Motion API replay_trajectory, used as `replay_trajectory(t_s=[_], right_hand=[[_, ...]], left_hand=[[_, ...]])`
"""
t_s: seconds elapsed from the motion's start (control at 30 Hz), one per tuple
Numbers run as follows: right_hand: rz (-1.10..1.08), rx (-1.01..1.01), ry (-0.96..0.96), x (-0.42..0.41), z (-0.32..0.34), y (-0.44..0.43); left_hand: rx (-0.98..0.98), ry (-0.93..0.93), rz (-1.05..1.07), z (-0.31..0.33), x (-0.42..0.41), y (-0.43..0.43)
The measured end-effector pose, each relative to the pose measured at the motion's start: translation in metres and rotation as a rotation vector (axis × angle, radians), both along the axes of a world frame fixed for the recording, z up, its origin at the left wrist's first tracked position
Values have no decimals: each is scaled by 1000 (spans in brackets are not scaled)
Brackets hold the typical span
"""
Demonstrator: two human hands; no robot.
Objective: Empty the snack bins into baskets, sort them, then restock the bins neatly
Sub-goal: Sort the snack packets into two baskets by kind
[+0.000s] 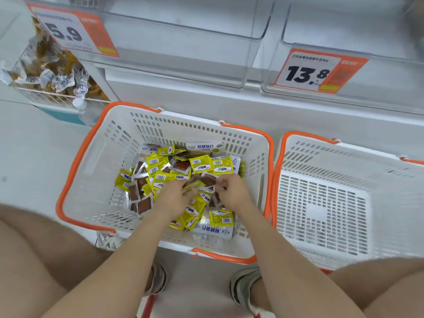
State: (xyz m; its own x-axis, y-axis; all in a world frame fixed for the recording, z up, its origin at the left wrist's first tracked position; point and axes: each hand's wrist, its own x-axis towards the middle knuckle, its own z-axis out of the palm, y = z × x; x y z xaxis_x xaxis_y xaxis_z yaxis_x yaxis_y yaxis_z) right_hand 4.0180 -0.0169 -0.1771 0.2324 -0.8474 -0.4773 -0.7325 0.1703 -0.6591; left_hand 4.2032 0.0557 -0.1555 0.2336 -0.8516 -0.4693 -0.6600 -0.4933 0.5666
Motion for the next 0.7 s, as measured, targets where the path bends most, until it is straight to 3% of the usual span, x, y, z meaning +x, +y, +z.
replay_trajectory(t_s=[0.1, 0.27, 0.33, 0.47, 0.57, 0.63, 0.7], right_hand=[[-108, -41, -62, -5, 16, -1], [-9, -130, 16, -11, 46, 0], [-25, -203, 16, -17, 66, -6], [-256, -334, -199, -47, 123, -20], [-425, -284, -294, -94, 146, -25], [-595, -258, -320, -129, 149, -25], [-750, -276, -226, -158, 146, -23]], left_hand=[[-3, -27, 141, 5, 5, 4], [-19, 0, 146, 15, -1, 7], [-44, 98, 189, 26, -8, 1], [-162, 248, 149, 75, -38, -23], [-255, 289, 64, 103, -67, -39], [-327, 273, -12, 113, -93, -44], [-347, 271, -138, 121, -126, -47]])
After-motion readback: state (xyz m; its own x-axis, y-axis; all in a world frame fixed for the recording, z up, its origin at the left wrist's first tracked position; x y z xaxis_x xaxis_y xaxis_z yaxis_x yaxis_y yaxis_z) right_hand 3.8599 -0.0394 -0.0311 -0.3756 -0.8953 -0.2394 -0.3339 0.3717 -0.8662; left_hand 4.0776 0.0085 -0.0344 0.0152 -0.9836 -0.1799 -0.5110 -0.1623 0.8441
